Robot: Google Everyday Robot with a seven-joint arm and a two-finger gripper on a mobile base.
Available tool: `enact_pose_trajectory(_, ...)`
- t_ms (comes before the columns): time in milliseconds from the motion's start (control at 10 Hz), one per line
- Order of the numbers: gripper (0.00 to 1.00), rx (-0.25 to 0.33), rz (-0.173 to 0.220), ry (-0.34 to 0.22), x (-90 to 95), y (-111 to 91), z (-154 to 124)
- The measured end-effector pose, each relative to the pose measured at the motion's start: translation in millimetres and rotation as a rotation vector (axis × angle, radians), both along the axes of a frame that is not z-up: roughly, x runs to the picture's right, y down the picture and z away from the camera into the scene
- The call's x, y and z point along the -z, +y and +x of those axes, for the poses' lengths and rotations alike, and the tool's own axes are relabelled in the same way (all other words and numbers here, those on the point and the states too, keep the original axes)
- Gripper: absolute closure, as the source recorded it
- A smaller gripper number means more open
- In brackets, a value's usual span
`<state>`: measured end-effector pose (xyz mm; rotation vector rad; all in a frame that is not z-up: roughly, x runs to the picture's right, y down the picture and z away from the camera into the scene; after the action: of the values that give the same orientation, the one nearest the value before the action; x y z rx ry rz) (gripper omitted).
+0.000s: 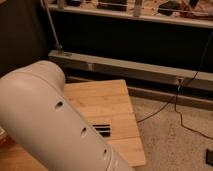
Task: Place the bottle in the ceramic bowl
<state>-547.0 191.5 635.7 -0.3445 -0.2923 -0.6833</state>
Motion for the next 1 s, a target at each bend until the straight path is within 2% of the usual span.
enact_pose_trajectory(100,0.92,0.013,0.018,0.019,-4.6,1,-4)
enact_pose_trajectory(300,0.72,0.022,0.053,0.066,-18.0,1,-7)
enact_pose_trajectory(500,0.48,0.025,0.106,0.112,-32.5,-1,-11)
enact_pose_trajectory(600,0.4,0.026,0.119,0.122,-35.9,-1,-13)
enact_pose_trajectory(700,0.28,0.024,0.144,0.139,-43.3,-3,-16)
enact_pose_trajectory(800,0.22,0.026,0.158,0.15,-47.8,-4,-18)
enact_pose_trajectory(1000,0.2,0.05,0.192,0.175,-56.7,2,-25)
